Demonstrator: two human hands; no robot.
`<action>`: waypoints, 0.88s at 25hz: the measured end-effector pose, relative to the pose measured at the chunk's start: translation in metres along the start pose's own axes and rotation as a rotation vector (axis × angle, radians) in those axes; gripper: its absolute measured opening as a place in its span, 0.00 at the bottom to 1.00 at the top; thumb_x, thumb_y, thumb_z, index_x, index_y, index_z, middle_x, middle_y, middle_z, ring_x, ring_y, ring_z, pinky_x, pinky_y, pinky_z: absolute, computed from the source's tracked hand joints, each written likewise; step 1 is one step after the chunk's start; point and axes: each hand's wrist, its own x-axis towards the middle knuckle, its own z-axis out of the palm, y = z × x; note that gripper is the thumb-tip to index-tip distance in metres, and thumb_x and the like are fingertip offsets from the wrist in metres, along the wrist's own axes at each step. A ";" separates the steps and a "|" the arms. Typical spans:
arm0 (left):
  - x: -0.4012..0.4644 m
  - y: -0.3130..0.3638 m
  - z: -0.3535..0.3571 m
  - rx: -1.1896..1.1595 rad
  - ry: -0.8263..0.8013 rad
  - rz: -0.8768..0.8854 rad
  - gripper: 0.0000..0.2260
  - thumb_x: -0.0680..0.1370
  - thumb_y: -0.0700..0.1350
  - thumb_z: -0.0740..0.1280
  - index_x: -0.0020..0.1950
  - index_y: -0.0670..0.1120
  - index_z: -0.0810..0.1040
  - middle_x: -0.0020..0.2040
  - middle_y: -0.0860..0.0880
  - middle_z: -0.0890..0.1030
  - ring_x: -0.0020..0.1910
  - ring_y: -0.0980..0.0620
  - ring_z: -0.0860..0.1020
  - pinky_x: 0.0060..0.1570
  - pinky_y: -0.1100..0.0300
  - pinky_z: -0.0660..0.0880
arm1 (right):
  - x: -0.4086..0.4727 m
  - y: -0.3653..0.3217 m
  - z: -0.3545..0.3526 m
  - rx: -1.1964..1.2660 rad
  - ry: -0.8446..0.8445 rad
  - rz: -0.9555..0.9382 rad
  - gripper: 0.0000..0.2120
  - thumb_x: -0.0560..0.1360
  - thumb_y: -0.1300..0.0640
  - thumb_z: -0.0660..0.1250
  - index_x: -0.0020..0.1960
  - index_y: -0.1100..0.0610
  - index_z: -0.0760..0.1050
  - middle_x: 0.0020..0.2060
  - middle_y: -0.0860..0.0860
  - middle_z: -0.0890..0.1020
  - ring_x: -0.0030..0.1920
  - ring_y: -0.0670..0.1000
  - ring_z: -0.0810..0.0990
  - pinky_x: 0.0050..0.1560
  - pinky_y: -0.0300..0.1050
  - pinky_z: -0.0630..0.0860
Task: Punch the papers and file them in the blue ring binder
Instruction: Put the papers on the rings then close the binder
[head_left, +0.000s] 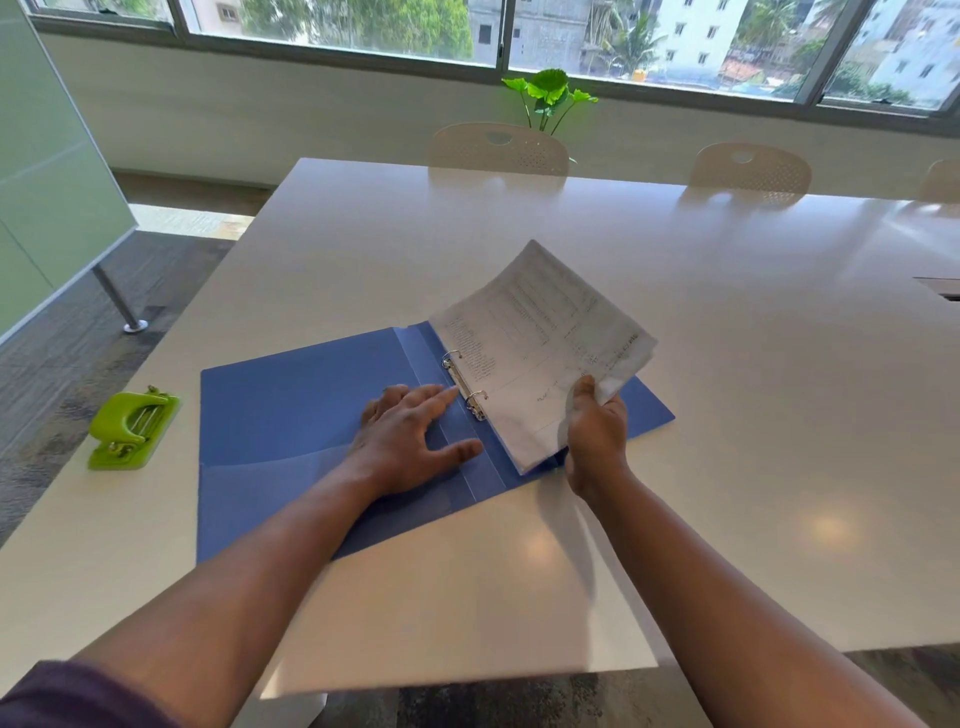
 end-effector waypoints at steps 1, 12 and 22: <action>0.001 0.001 0.001 0.060 -0.032 0.007 0.45 0.69 0.81 0.52 0.82 0.59 0.57 0.82 0.56 0.59 0.79 0.50 0.54 0.76 0.47 0.55 | 0.003 0.001 -0.003 0.016 -0.011 0.018 0.11 0.86 0.55 0.59 0.67 0.53 0.74 0.55 0.48 0.84 0.55 0.51 0.83 0.49 0.46 0.82; 0.005 -0.012 -0.002 0.076 -0.103 0.070 0.45 0.68 0.82 0.54 0.81 0.62 0.58 0.82 0.61 0.55 0.82 0.55 0.49 0.79 0.50 0.48 | 0.031 -0.034 -0.048 -0.231 0.209 0.062 0.18 0.74 0.73 0.62 0.58 0.57 0.75 0.50 0.55 0.81 0.47 0.53 0.82 0.40 0.47 0.83; 0.019 -0.008 -0.010 -0.065 -0.020 0.015 0.39 0.66 0.81 0.58 0.67 0.58 0.77 0.71 0.57 0.75 0.73 0.51 0.66 0.71 0.50 0.62 | 0.065 -0.039 -0.081 -0.742 0.117 0.012 0.04 0.75 0.57 0.69 0.44 0.56 0.82 0.43 0.54 0.85 0.45 0.55 0.83 0.52 0.55 0.82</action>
